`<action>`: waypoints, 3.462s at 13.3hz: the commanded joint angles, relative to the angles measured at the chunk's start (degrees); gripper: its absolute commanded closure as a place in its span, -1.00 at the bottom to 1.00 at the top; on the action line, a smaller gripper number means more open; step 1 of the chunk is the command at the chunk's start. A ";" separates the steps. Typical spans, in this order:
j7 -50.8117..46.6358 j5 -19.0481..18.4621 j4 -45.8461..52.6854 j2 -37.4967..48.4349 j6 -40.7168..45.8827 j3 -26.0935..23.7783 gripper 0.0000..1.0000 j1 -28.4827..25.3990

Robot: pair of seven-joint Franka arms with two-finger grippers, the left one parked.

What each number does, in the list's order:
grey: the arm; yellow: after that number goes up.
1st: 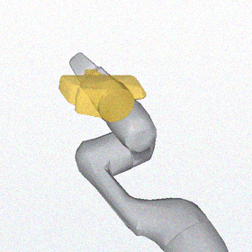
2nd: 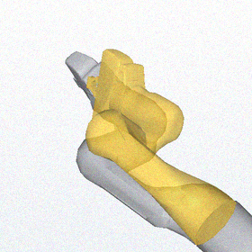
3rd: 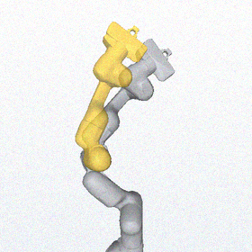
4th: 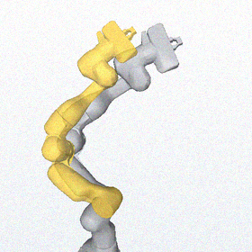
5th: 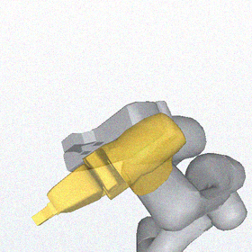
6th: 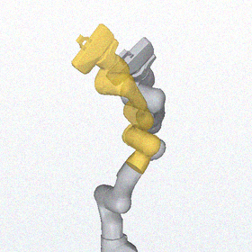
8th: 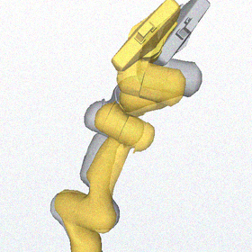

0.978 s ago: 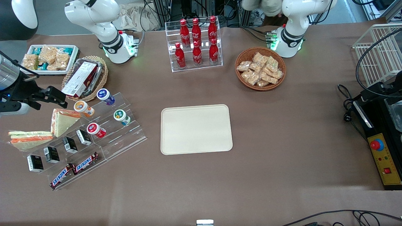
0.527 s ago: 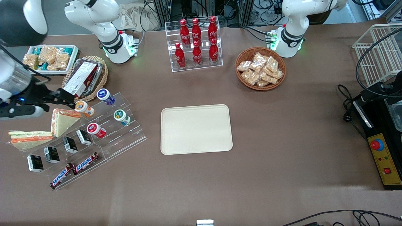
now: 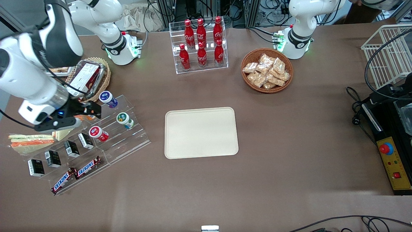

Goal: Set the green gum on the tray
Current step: 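Move the right gripper over the green-labelled gum bottle in the rack, then lower the right gripper and close it around the green gum bottle, then lift the green gum bottle and carry it toward the cream tray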

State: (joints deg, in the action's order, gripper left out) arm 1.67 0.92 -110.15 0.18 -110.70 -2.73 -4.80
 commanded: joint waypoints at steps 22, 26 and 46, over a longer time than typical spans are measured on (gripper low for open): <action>-2.02 -0.39 -31.53 3.08 -35.55 -5.62 -1.00 -1.00; -0.18 -0.39 -32.59 3.34 -36.43 -5.53 -0.52 -0.04; -21.66 4.17 17.77 2.38 20.26 -5.27 1.00 -6.61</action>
State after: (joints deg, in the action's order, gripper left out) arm -11.91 4.09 -95.95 6.60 -91.66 -7.73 -8.25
